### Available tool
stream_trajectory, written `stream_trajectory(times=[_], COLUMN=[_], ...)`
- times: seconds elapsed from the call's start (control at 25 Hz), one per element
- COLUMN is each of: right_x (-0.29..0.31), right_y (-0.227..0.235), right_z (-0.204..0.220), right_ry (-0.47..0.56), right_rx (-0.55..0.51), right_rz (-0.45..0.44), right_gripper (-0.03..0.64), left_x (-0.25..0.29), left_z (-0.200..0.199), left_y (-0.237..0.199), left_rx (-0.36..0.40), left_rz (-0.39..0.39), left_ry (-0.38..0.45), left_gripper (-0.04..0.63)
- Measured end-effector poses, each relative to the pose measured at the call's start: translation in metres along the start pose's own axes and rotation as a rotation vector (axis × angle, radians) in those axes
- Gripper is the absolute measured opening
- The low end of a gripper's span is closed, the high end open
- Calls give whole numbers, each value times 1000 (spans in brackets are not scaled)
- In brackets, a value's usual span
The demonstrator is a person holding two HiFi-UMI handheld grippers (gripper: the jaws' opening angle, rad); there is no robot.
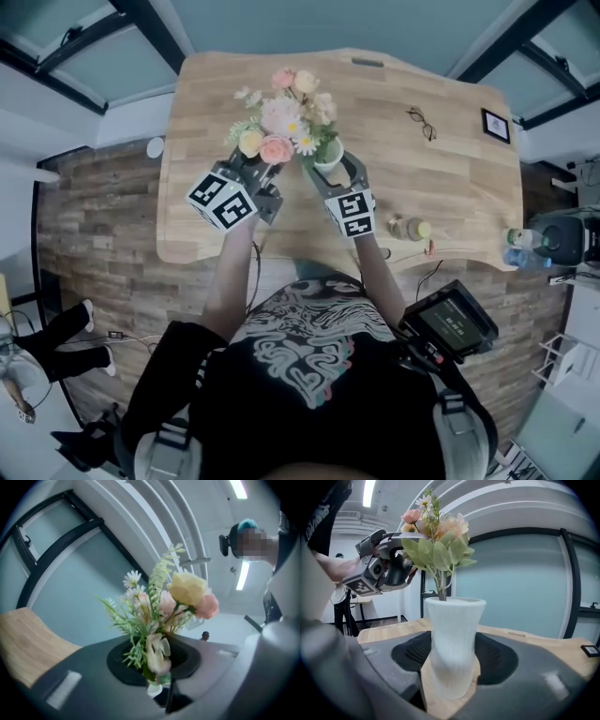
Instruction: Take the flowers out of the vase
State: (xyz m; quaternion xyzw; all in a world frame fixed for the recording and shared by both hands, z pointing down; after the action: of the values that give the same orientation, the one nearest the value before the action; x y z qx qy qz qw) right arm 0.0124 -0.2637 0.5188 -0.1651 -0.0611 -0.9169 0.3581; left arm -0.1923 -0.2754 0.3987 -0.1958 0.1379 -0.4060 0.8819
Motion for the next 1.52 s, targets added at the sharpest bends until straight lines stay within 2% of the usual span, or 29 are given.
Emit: stream_trajectory(times=[0.28, 0.6, 0.72, 1.16, 1.52], right_x=[-8, -11, -14, -42, -80], right_y=[-5, -7, -8, -14, -18], right_z=[-5, -8, -10, -17, -20], right_ry=[27, 4, 8, 40, 115], right_rx=[41, 76, 65, 44, 21], right_rz=[-16, -16, -4, 28, 43], right_gripper=[291, 295, 295, 295, 293], left_x=[-18, -30, -36, -48, -67], left_z=[-15, -34, -41, -51, -55], left_y=[17, 27, 29, 40, 53], left_rx=[2, -28, -57, -59, -96], left_rz=[4, -14, -29, -54, -66], left_ry=[25, 65, 93, 175, 250], left_gripper=[57, 57, 57, 58, 58])
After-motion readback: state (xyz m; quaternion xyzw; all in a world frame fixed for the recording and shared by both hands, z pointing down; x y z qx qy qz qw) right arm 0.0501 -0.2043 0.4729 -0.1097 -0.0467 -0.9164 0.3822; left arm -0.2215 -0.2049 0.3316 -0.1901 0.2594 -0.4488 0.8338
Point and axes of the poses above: the fingertips, and each gripper's own axes: x forward along the fingers, y to its right, z out of its underside, the point moved 10 cm from there along -x, backward along the fingers, and after that the axes turned 9 degrees about -z, right-handed, at the moved point
